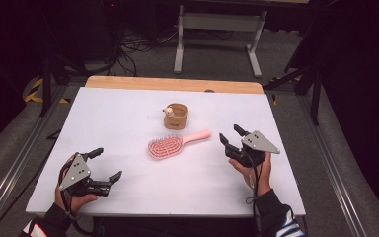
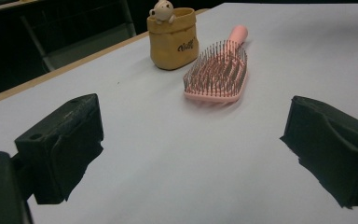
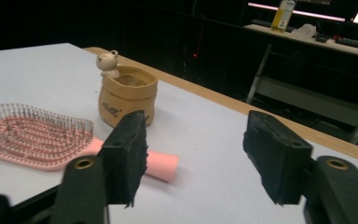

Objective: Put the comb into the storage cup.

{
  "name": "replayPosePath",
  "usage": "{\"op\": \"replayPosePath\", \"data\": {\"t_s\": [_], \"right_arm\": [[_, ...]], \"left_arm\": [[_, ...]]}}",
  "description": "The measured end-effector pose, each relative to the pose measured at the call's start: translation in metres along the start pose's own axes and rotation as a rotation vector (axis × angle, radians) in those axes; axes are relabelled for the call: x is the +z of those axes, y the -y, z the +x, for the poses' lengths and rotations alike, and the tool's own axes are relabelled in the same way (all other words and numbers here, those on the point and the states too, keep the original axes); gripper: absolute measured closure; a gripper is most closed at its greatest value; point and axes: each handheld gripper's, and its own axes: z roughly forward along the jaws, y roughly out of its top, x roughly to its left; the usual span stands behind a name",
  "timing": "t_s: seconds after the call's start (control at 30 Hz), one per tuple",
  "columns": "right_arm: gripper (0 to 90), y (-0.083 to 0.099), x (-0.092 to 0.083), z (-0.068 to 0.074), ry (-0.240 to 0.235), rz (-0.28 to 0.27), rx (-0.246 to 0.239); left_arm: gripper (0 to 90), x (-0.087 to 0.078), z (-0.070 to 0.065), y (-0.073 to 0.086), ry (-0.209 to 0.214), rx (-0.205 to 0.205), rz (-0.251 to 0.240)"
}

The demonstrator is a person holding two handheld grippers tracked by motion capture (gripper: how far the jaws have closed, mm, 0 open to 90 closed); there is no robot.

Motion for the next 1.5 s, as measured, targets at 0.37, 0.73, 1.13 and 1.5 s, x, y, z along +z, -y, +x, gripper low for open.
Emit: {"op": "replayPosePath", "data": {"t_s": [0.37,0.73,1.13,1.5], "right_arm": [[66.6,-0.008,0.046,-0.005,-0.038,0.058,0.021],[90.0,-0.003,0.103,0.002,-0.120,0.259,-0.002],[90.0,0.007,0.139,0.007,-0.115,0.401,-0.012],[90.0,0.013,0.154,0.011,-0.118,0.480,-0.037]], "left_arm": [[5.9,0.001,0.001,0.001,0.008,0.000,0.005],[6.2,0.002,0.004,0.002,0.026,0.003,0.007],[6.4,0.002,0.004,0.003,0.025,0.007,0.011],[7.6,0.004,0.003,0.004,0.031,0.001,0.022]]}}
